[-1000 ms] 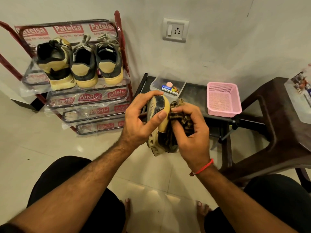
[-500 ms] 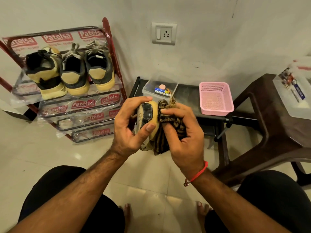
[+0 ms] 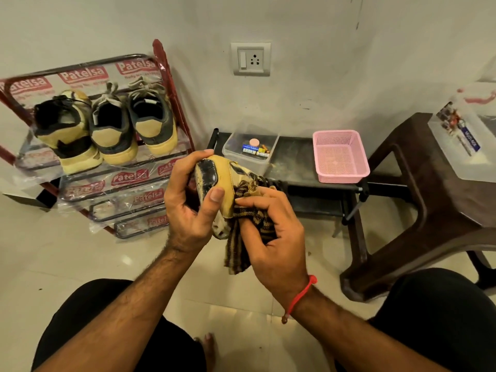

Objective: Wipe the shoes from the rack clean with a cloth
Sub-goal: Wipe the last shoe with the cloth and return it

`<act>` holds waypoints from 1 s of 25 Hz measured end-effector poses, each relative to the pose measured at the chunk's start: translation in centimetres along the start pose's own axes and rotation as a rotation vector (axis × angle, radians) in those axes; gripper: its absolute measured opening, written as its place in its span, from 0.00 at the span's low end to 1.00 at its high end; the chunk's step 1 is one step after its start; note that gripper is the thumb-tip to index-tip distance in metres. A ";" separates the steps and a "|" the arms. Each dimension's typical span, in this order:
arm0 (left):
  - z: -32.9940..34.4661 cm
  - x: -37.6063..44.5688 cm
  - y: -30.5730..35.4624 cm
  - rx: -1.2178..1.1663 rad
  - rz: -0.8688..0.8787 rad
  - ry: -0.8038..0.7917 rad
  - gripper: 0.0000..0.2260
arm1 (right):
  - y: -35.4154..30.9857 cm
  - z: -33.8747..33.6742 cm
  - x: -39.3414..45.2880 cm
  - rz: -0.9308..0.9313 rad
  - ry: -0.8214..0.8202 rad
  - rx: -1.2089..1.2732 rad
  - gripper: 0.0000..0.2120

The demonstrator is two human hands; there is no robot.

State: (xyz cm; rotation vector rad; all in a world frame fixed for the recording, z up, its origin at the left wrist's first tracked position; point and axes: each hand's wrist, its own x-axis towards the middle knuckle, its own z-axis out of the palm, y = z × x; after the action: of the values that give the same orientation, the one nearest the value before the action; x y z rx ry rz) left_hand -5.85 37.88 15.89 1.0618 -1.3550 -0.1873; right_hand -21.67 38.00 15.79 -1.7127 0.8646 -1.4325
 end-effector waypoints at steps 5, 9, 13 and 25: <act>0.1 0.0 -0.1 -0.006 -0.043 0.038 0.26 | -0.2 0.6 0.1 -0.034 0.017 -0.021 0.12; 0.6 -0.3 -0.2 0.045 -0.021 -0.047 0.25 | -0.3 0.0 1.7 0.065 0.057 0.075 0.10; 1.1 -0.4 0.0 0.093 0.024 -0.123 0.28 | -0.1 -1.2 3.0 0.114 0.020 0.132 0.10; 1.5 -1.1 -0.4 0.097 0.134 -0.234 0.27 | 1.6 -2.4 4.8 0.351 -0.075 0.164 0.10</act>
State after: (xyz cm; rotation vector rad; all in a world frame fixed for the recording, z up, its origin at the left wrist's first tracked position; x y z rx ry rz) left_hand -7.24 37.60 14.62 1.0492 -1.6550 -0.1505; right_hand -23.33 32.81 17.08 -1.4022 0.9272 -1.1621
